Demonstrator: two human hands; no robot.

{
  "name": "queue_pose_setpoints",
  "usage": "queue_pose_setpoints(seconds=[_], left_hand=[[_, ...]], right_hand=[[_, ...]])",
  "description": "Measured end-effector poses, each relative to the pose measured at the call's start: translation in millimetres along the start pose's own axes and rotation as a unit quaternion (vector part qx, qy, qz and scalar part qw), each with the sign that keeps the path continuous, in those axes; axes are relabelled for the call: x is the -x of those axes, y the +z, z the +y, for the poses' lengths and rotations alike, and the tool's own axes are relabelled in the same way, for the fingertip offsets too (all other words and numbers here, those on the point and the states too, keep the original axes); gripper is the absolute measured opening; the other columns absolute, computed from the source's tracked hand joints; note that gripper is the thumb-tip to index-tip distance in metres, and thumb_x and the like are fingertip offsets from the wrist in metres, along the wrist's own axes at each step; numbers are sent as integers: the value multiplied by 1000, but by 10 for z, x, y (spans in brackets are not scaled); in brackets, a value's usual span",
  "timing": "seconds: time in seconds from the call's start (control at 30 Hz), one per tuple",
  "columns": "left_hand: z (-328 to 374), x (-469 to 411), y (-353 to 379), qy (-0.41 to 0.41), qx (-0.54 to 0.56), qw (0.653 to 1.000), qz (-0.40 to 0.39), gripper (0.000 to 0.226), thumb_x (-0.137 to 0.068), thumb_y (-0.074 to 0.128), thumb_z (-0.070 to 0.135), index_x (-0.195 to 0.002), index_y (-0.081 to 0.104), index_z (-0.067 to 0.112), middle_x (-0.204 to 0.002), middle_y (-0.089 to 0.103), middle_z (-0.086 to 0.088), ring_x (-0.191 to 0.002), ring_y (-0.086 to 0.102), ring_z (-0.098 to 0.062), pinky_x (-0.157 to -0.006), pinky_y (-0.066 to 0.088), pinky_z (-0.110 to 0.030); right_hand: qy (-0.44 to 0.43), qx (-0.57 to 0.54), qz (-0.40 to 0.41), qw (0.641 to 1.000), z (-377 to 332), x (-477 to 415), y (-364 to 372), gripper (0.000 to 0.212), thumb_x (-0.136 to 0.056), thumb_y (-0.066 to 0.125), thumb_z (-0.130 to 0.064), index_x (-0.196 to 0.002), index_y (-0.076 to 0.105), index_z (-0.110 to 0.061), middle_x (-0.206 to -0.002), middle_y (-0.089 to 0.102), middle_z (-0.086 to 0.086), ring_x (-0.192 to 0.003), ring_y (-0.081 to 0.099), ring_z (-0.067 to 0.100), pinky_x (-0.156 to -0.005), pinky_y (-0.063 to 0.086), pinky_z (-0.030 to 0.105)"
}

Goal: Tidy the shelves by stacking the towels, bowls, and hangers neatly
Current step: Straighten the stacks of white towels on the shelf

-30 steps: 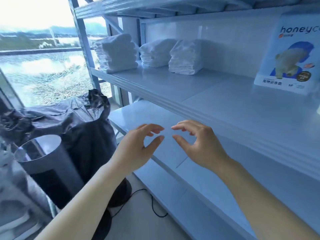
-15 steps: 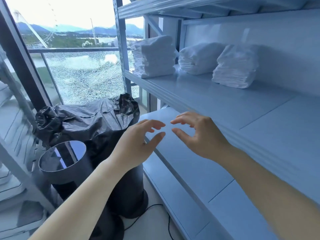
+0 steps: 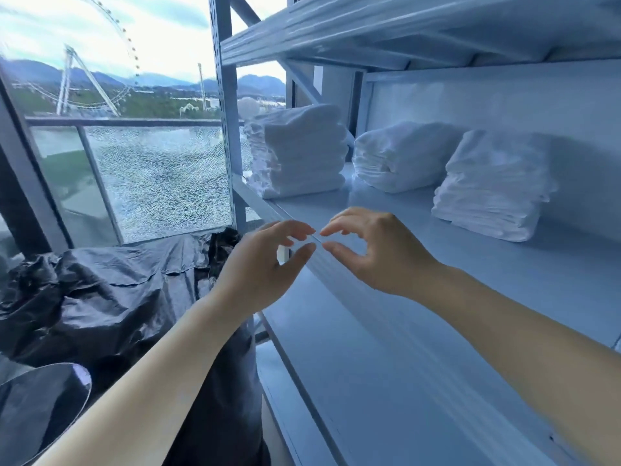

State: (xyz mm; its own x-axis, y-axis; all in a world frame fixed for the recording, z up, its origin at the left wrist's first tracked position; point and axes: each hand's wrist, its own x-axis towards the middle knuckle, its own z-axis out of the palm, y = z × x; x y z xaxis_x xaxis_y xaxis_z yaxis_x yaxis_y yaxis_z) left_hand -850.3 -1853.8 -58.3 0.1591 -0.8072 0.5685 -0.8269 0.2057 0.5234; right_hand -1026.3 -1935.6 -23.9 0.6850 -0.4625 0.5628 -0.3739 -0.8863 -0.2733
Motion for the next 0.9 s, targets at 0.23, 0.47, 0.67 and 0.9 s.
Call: queue_pose_setpoints(seconds=[0.23,0.47,0.67,0.9], left_hand=[[-391,-445,204,-12,-32,999,2,16,-88,54,42,-103,56,43,-100,62,22,-89,57,4,-68,35,-7],[-859,-923,280,-16,-32,999,8,18,-88,55,42,-104,59,37,-101,64,17,-91,60,-1,-69,43,-17],[-1295,-1417,320,-12,-44,999,6,19,-88,55,41,-105,61,34,-100,63,17,-90,59,-1,-74,46,-20],[-1976,-2118,256,-8,-61,998,-3,19,-88,59,32,-106,61,33,-106,62,13,-91,58,-2,-77,45,-22]], right_hand=[[-4,-25,0,1000,444,-439,289,16,-87,61,-30,-100,68,-22,-99,64,-10,-83,56,4,-73,45,20],[-1,-45,-18,999,742,-924,723,18,-88,60,-31,-102,67,-24,-100,64,-11,-86,57,7,-75,49,25],[-6,-42,-6,999,1112,-1547,997,15,-87,61,-29,-98,68,-23,-97,63,-11,-83,58,7,-73,44,18],[-16,-35,41,998,1590,-2320,1438,11,-86,63,-22,-95,67,-17,-100,63,-7,-87,58,9,-78,48,26]])
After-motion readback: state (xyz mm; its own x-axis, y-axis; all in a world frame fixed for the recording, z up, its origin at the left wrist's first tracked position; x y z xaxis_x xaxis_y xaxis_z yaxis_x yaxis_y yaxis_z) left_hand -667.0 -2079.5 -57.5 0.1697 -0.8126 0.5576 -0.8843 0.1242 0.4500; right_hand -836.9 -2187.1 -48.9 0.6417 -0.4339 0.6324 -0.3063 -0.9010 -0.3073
